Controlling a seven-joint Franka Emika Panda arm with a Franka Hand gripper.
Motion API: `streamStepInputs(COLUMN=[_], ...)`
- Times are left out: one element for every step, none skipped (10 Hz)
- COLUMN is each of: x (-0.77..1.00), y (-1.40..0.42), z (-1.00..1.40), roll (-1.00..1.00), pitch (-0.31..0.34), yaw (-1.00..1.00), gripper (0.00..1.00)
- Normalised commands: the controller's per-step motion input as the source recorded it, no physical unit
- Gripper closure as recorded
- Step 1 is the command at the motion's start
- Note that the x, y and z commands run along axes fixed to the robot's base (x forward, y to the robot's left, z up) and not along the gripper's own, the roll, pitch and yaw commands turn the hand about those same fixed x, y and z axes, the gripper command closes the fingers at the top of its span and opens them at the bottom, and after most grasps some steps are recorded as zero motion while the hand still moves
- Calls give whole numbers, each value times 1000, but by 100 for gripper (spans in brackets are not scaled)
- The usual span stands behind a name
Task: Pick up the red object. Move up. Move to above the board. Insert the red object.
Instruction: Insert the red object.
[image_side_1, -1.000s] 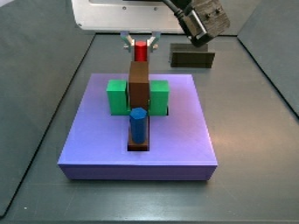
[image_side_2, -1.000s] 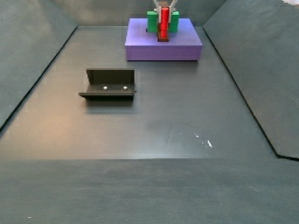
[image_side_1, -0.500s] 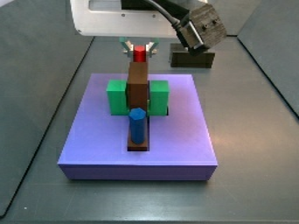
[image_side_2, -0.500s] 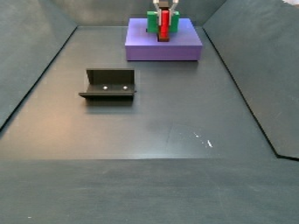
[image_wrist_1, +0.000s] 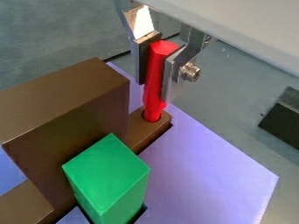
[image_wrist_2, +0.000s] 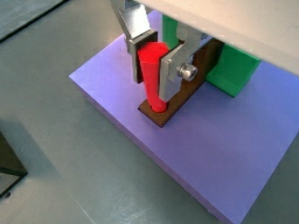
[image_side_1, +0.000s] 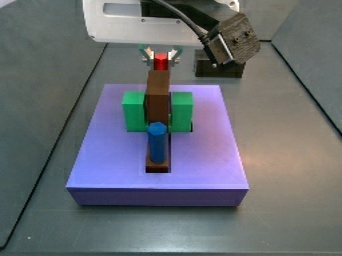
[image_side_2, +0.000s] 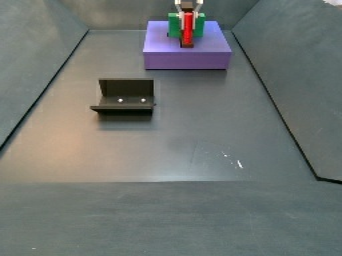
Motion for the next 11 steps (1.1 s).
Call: streamStepInputs(x=[0,0,0,0,0,0,0,0,0,0,0], y=[0,-66,-111,-109,-74,0,171,189,91,23,0], z=[-406,-246,-294,-334,-294,-383,-466,-529,-560,-283,0], roll=[-66,-103,-86,-96,-141,-149,0,16,40,0,0], pitch=[-33,-34,-53,-76,-80,-84,-57,-53,-51,0,0], yaw=[0,0,0,0,0,0,-9,0,0,-14,0], gripper=[100,100,100,100,100,100,100,100,100,100,100])
